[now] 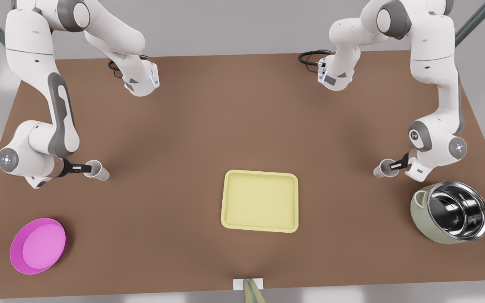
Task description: Use both arms to respectively pick up the white IKEA cups from the middle-left and middle-right positions, then place the white IKEA cups onto the middle-middle tray, ensuring that the cups remain upright and do not tip over
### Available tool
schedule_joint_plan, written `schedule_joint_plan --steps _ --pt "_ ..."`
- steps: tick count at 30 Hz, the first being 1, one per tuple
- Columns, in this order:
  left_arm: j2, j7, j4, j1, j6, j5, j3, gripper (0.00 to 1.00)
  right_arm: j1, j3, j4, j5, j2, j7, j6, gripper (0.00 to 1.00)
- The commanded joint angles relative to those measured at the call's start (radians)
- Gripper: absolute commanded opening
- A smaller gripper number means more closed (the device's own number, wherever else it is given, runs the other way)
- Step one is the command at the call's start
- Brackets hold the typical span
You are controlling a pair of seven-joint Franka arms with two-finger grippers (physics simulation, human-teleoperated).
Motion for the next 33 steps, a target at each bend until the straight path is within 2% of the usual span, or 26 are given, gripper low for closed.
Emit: schedule_joint_plan --steps 1,3,5,6,9,11,12,15,16,18,22,23,24,25,26,28,31,33 --pt "-0.007 -0.050 0.056 -0.012 -0.083 -0.006 -0.047 0.21 -0.003 0.000 -0.007 0.001 0.005 -0.053 0.075 1.00" --pt "0.029 -0.303 0.275 -0.085 -0.231 -0.001 -0.104 0.21 -0.013 0.000 -0.031 0.001 0.010 -0.058 0.099 1.00" --pt "0.160 -0.650 0.490 -0.253 -0.234 -0.001 -0.126 0.21 -0.027 0.000 -0.068 0.001 0.010 -0.072 0.141 1.00" --pt "0.214 -0.736 0.556 -0.290 -0.232 -0.001 -0.158 0.21 -0.027 0.000 -0.071 0.001 0.012 -0.072 0.150 1.00" --pt "0.253 -0.903 0.577 -0.336 -0.189 0.006 -0.244 0.21 -0.036 0.000 -0.090 0.001 0.029 -0.072 0.170 1.00" --pt "0.312 -1.031 0.591 -0.388 -0.060 0.005 -0.261 0.21 -0.046 0.000 -0.099 0.000 0.033 -0.083 0.185 1.00" --pt "0.348 -1.075 0.640 -0.391 -0.054 0.005 -0.290 0.21 -0.053 0.000 -0.099 0.000 0.045 -0.092 0.187 1.00" --pt "0.383 -1.084 0.648 -0.399 -0.018 0.006 -0.311 0.21 -0.056 0.000 -0.099 0.000 0.071 -0.093 0.199 1.00" --pt "0.400 -1.078 0.648 -0.399 -0.018 0.008 -0.311 0.21 -0.056 0.000 -0.099 0.000 0.073 -0.093 0.199 0.94" --pt "0.406 -1.080 0.640 -0.394 -0.018 0.015 -0.311 0.21 -0.054 0.000 -0.105 0.000 0.075 -0.109 0.205 0.67" --pt "0.427 -1.086 0.629 -0.396 -0.018 0.043 -0.315 0.21 -0.045 0.009 -0.107 0.000 0.079 -0.107 0.214 0.43" --pt "0.427 -1.086 0.629 -0.396 -0.016 0.043 -0.315 0.25 -0.042 0.017 -0.107 0.000 0.078 -0.107 0.214 0.38" --pt "0.430 -1.081 0.629 -0.396 -0.016 0.043 -0.315 0.38 -0.039 0.025 -0.107 0.000 0.076 -0.107 0.214 0.33" --pt "0.435 -1.078 0.629 -0.396 -0.016 0.043 -0.315 0.89 -0.033 0.029 -0.105 0.000 0.073 -0.107 0.214 0.29" --pt "0.435 -1.077 0.628 -0.392 -0.017 0.043 -0.315 1.00 -0.031 0.035 -0.101 0.000 0.073 -0.107 0.213 0.21" --pt "0.432 -1.077 0.628 -0.388 -0.021 0.043 -0.315 1.00 -0.031 0.077 -0.088 0.001 0.030 -0.098 0.187 0.21" --pt "0.400 -1.081 0.629 -0.376 -0.060 0.042 -0.328 1.00 -0.022 0.250 0.014 0.020 0.030 -0.063 0.153 0.21" --pt "0.358 -1.084 0.633 -0.377 -0.128 0.043 -0.327 1.00 0.127 0.262 0.102 0.021 0.073 0.058 0.162 0.21"
